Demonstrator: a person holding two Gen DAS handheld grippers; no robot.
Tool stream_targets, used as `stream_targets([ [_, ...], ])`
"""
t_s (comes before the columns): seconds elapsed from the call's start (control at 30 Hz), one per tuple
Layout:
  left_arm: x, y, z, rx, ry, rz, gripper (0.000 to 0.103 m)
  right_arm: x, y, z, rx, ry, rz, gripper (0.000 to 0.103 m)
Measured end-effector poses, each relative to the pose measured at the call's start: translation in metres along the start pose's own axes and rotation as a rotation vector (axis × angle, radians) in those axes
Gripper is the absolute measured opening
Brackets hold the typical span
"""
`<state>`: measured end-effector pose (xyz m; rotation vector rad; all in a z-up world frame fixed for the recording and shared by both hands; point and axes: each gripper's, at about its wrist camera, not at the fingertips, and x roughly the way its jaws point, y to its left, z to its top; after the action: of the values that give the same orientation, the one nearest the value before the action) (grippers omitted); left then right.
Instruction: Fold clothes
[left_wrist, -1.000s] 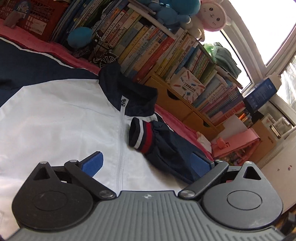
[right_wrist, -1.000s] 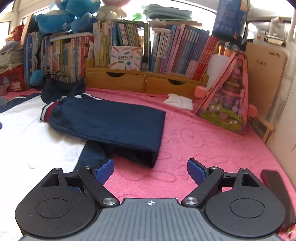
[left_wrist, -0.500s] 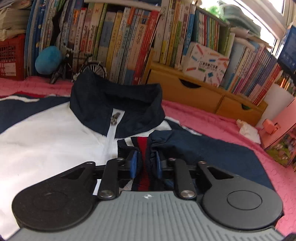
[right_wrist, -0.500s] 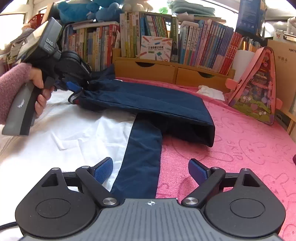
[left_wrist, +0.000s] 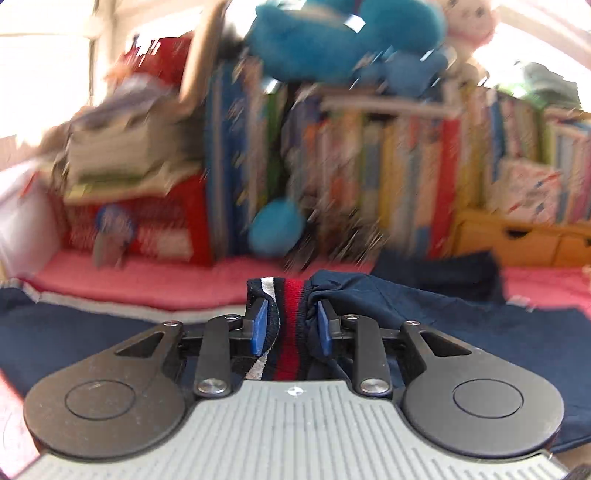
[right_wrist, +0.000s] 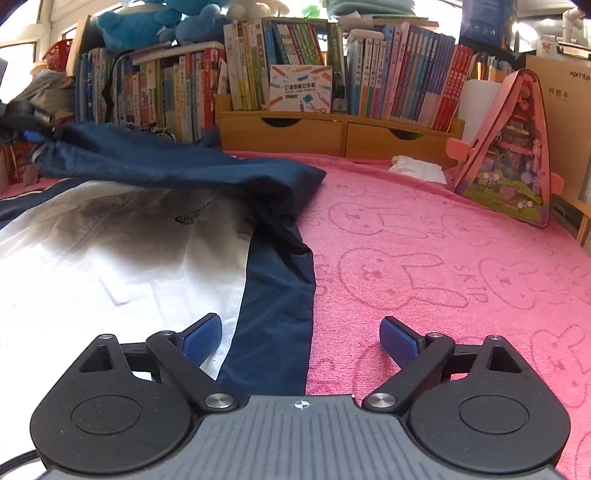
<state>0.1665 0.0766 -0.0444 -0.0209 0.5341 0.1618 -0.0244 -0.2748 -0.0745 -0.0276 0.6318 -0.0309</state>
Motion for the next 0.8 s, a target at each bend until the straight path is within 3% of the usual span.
stream_targets([
  [0.07, 0.015, 0.011, -0.018, -0.026, 0.051, 0.027, 0.036, 0.0, 0.002, 0.0, -0.007, 0.001, -0.01, 0.095],
  [0.17, 0.028, 0.02, -0.032, -0.071, 0.103, 0.007, 0.059, -0.002, 0.015, 0.008, -0.075, -0.006, -0.05, 0.095],
  [0.23, 0.032, 0.022, -0.031, -0.087, 0.123, -0.003, 0.063, -0.001, 0.031, 0.02, -0.156, -0.04, -0.056, 0.095],
  [0.4, 0.035, 0.012, -0.033, -0.012, 0.138, 0.029, 0.069, 0.032, 0.074, 0.055, -0.32, -0.064, -0.057, 0.095],
  [0.57, 0.036, 0.019, -0.036, -0.035, 0.142, 0.017, 0.072, 0.07, 0.096, 0.065, -0.489, -0.073, -0.196, 0.086],
  [0.67, 0.038, 0.018, -0.036, -0.027, 0.147, -0.005, 0.082, 0.077, 0.051, 0.063, -0.372, -0.042, -0.302, 0.086],
  [0.7, 0.039, 0.017, -0.036, -0.023, 0.151, -0.024, 0.09, 0.08, 0.03, 0.061, -0.303, -0.018, -0.296, 0.092],
  [0.8, 0.04, 0.014, -0.036, 0.005, 0.159, -0.042, 0.094, 0.083, -0.024, 0.057, -0.045, 0.046, -0.217, 0.096],
])
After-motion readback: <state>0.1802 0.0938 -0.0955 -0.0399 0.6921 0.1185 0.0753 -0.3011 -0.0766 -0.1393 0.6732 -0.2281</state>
